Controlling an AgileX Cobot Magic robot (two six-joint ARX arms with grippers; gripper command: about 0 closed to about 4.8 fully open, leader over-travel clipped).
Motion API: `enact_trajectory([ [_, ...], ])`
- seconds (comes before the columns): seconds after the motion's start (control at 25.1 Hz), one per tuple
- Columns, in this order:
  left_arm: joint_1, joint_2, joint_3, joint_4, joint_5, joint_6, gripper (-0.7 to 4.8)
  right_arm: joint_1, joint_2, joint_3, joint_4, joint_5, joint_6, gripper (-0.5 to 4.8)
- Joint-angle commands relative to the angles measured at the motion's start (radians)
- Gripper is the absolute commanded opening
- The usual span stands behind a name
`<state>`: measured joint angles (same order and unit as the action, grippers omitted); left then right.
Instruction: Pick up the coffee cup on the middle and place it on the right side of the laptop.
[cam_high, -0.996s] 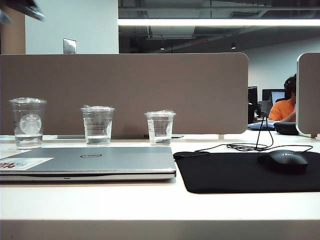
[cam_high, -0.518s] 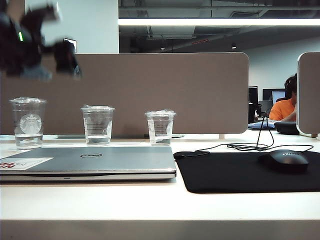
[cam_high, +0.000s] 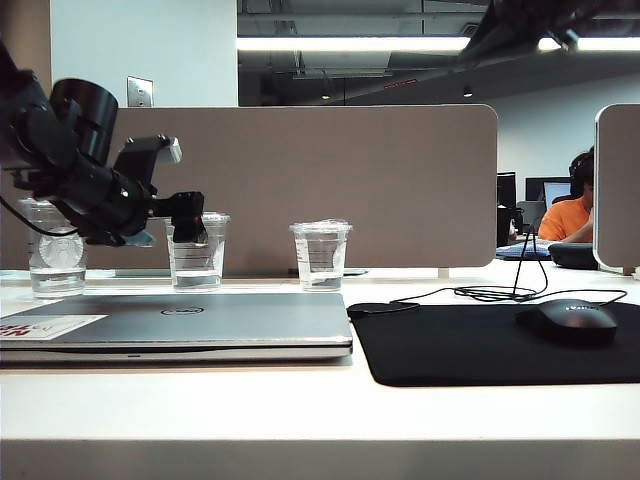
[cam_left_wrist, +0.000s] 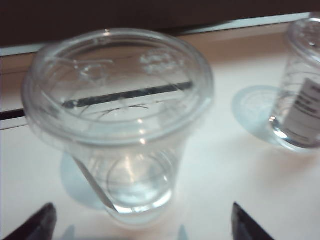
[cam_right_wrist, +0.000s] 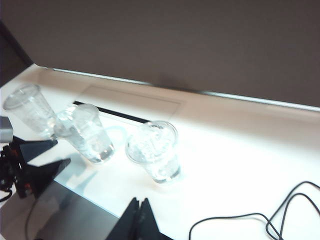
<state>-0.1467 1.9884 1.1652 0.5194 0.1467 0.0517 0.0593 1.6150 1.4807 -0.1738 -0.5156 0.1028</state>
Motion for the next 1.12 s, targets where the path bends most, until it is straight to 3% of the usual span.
enact_trajectory([
  [0.04,0.0,0.048,0.059,0.014,-0.023,-0.003,4.79,0.0,0.014,0.008,0.036,0.001,-0.008,-0.05],
  [0.64,-0.001,0.285,0.32,0.013,-0.058,-0.007,4.79,-0.003,0.064,0.008,0.035,0.001,-0.055,-0.05],
  [1.04,0.0,0.307,0.343,0.095,-0.07,-0.006,4.79,-0.006,0.065,0.007,0.019,0.001,-0.055,-0.05],
  [1.12,0.0,0.307,0.343,0.095,-0.055,-0.006,4.47,-0.006,0.065,0.007,0.012,0.001,-0.055,-0.05],
])
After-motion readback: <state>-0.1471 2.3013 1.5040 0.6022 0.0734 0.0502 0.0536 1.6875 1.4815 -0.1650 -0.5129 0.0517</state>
